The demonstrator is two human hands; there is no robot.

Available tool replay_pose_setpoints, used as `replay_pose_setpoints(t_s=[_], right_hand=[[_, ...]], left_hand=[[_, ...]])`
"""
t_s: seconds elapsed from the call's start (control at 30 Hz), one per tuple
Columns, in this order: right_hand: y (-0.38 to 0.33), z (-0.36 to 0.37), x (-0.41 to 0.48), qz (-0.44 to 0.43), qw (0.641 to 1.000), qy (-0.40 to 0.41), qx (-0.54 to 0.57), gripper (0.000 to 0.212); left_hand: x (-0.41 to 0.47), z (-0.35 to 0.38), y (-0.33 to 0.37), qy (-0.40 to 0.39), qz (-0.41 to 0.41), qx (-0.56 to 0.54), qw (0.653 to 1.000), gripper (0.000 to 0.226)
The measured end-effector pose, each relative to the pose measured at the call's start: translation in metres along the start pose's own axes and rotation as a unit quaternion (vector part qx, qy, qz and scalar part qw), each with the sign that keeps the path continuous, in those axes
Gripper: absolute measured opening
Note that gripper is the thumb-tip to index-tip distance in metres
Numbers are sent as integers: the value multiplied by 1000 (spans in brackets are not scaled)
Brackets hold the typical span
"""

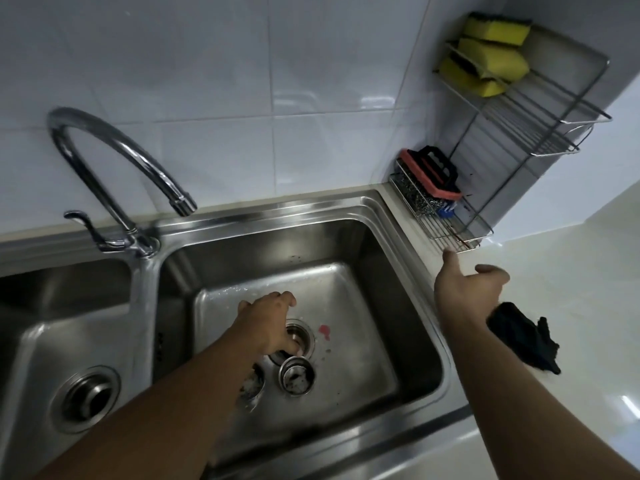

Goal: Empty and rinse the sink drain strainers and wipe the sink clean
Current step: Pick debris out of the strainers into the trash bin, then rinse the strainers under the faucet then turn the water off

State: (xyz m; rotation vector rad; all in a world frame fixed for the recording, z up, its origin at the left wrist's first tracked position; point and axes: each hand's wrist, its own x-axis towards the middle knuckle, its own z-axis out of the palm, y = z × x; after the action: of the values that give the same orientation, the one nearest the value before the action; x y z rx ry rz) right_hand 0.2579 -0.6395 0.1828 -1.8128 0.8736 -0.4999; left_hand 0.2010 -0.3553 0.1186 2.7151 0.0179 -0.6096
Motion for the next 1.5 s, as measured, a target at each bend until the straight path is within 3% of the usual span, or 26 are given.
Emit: replay_pose_setpoints(t_s=[0.1,0.3,0.6,0.73,0.87,1.1,1.33,1.5], right_hand=[[8,2,-40,-33,999,-39,16,39],[16,27,-125,-81,961,-263,-27,12],[4,115,-235,-271,843,-426,-188,27],[-16,142,-262,-308,799,-468,-217,34],[-28,155,-279,-312,763,-502,-263,36],[1,145,-277,-324,664,-529,-419,41],[50,141,-269,-292,618,-547,-482,41],[76,146,-263,-283,597,-552,-509,55]], left_hand=[[-13,-8,-20,20,-12,-6,1000,91],[-42,-34,-74,103,-44,-8,994,80],[-82,-75,-126,202,-79,25,976,59],[-96,-84,-142,236,-94,33,967,65],[-105,-96,-158,260,-114,60,957,85],[-95,-118,-182,218,-140,80,963,112],[-82,-118,-187,204,-165,72,962,116],[-68,-128,-195,202,-180,60,961,114]])
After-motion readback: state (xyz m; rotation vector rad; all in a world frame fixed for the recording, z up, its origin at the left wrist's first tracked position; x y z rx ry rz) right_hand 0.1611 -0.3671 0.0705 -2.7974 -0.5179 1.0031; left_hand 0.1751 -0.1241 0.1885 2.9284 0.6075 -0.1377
